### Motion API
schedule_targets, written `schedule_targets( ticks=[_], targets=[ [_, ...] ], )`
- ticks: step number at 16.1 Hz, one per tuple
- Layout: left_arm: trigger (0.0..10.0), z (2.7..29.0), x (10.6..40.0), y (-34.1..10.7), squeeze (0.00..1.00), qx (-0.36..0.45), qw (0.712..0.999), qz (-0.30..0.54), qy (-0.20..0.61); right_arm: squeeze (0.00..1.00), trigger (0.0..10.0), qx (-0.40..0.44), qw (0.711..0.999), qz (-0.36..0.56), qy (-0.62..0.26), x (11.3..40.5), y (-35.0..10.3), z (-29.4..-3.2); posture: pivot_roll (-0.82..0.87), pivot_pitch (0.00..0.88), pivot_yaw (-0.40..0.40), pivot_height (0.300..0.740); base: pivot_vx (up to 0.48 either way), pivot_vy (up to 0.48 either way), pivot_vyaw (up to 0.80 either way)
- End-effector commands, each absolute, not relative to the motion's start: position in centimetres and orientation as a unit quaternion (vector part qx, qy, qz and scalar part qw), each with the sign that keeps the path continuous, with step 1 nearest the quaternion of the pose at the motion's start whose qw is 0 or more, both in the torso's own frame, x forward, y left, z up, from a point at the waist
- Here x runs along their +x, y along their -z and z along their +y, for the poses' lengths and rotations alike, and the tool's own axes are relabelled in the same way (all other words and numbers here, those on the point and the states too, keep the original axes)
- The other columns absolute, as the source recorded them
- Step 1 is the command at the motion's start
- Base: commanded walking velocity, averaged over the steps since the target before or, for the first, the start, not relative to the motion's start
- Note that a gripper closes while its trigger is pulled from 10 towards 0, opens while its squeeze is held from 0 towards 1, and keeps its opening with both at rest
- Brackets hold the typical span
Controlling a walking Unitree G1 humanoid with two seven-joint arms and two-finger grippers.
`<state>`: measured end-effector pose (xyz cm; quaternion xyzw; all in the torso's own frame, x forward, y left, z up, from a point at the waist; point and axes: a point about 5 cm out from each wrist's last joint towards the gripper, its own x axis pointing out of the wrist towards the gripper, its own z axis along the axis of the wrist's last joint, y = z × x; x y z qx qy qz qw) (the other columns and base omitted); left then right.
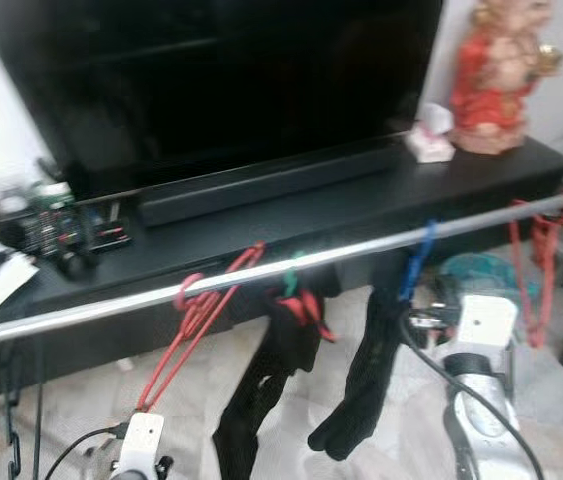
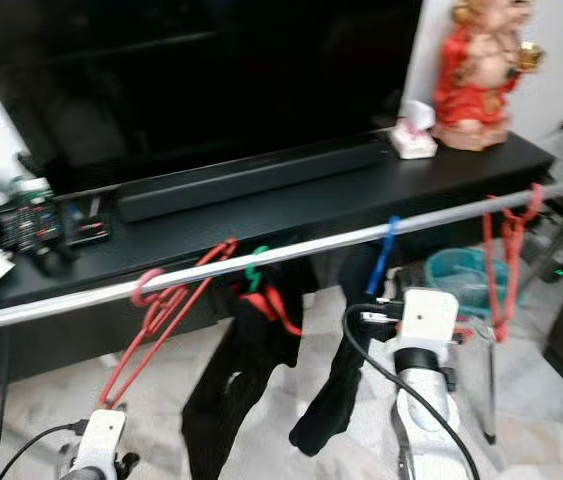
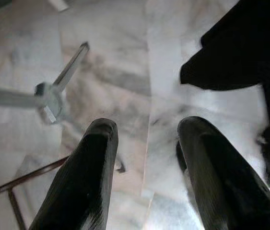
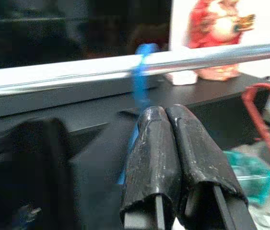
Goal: Hang hanger
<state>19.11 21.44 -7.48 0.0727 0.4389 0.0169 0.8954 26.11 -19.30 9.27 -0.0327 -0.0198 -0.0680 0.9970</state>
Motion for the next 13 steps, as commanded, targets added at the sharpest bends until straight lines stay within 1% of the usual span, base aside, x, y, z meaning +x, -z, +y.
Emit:
schedule_targets(
  ticks=[1, 2, 3, 6, 9, 10, 13],
  targets=[
    [10.0, 21.6, 18.7, 7.7, 0.0, 0.075, 0.891, 0.448, -0.018, 0.0, 10.0, -0.028, 0.998, -0.018, 0.062, 26.4, -9.6, -19.4, -0.21, 0.0, 0.052, 0.74, 0.0, 0.0, 0.0],
    [10.0, 21.6, 18.8, 7.7, 0.0, 0.075, 0.891, 0.448, -0.018, 0.25, 10.0, -0.037, 0.998, 0.004, 0.057, 26.7, -9.3, -19.4, -0.21, 0.0, 0.052, 0.74, 0.0, 0.0, 0.0],
    [10.0, 21.6, 18.8, 7.7, 0.0, 0.075, 0.891, 0.448, -0.018, 1.0, 10.0, -0.042, 0.998, 0.023, 0.051, 27.0, -9.0, -19.4, -0.22, 0.0, 0.052, 0.74, 0.0, 0.0, 0.0],
    [10.0, 21.6, 18.8, 7.6, 0.0, 0.075, 0.891, 0.448, -0.018, 1.0, 10.0, -0.042, 0.998, 0.045, 0.027, 28.1, -9.0, -19.0, -0.22, 0.0, 0.054, 0.74, 0.0, 0.0, 0.0],
    [10.0, 21.6, 18.9, 7.6, 0.0, 0.076, 0.891, 0.447, -0.018, 1.0, 10.0, -0.042, 0.994, 0.092, 0.038, 29.3, -8.7, -19.2, -0.22, 0.0, 0.058, 0.74, 0.0, 0.0, 0.0],
    [10.0, 21.6, 18.9, 7.6, 0.0, 0.076, 0.891, 0.446, -0.018, 1.0, 10.0, -0.027, 0.994, 0.096, 0.038, 30.0, -8.9, -19.2, -0.22, 0.0, 0.058, 0.74, 0.0, 0.0, 0.0],
    [10.0, 21.6, 19.0, 7.6, 0.0, 0.076, 0.892, 0.446, -0.018, 1.0, 10.0, -0.029, 0.993, 0.11, 0.044, 31.0, -9.0, -19.2, -0.22, 0.0, 0.06, 0.74, 0.0, 0.0, 0.0]
  ],
)
